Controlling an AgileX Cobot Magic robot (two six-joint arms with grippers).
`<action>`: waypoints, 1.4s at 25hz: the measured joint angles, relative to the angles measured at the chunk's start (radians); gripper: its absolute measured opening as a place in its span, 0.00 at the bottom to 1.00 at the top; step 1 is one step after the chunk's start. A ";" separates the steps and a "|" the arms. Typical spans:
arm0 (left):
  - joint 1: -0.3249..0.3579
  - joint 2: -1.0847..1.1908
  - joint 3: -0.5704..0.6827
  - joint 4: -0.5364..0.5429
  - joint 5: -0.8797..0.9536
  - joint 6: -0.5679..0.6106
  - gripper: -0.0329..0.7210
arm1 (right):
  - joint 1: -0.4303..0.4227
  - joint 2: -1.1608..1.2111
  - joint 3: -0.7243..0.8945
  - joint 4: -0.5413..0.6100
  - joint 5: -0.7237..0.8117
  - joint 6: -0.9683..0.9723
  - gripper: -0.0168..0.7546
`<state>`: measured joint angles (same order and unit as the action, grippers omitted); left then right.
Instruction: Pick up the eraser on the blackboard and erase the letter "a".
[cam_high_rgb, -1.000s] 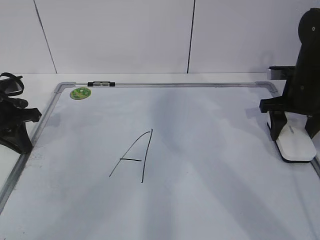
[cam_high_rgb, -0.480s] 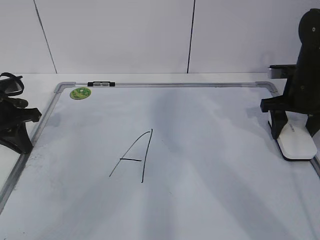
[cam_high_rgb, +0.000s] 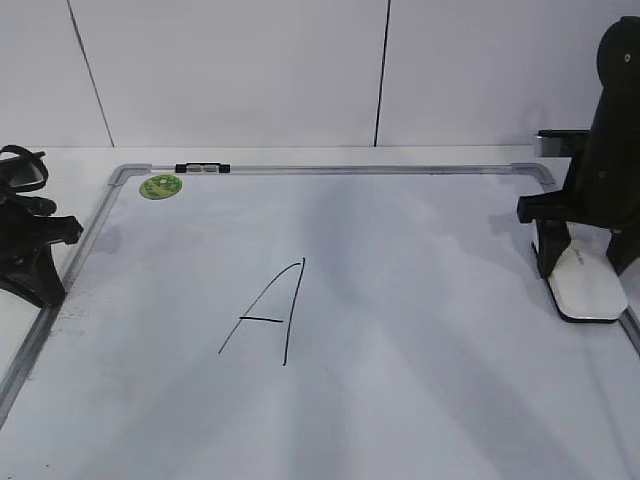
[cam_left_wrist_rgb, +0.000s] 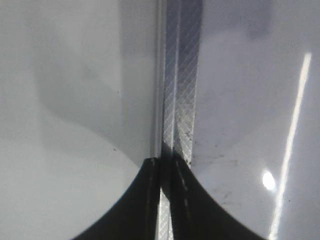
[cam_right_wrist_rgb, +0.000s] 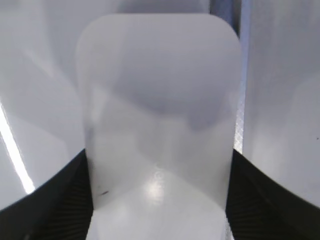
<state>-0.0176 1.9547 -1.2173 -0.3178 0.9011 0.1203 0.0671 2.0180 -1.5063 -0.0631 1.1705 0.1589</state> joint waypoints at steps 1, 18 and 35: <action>0.000 0.000 0.000 0.000 0.000 0.000 0.08 | 0.000 0.000 0.000 0.000 0.000 0.001 0.71; 0.002 0.000 0.000 -0.002 0.000 0.000 0.08 | 0.000 0.000 0.000 -0.018 0.002 0.004 0.72; 0.002 0.000 0.000 -0.004 0.000 0.000 0.10 | 0.000 0.000 0.000 -0.014 0.004 0.000 0.81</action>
<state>-0.0160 1.9547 -1.2173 -0.3222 0.9011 0.1203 0.0671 2.0180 -1.5063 -0.0771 1.1742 0.1594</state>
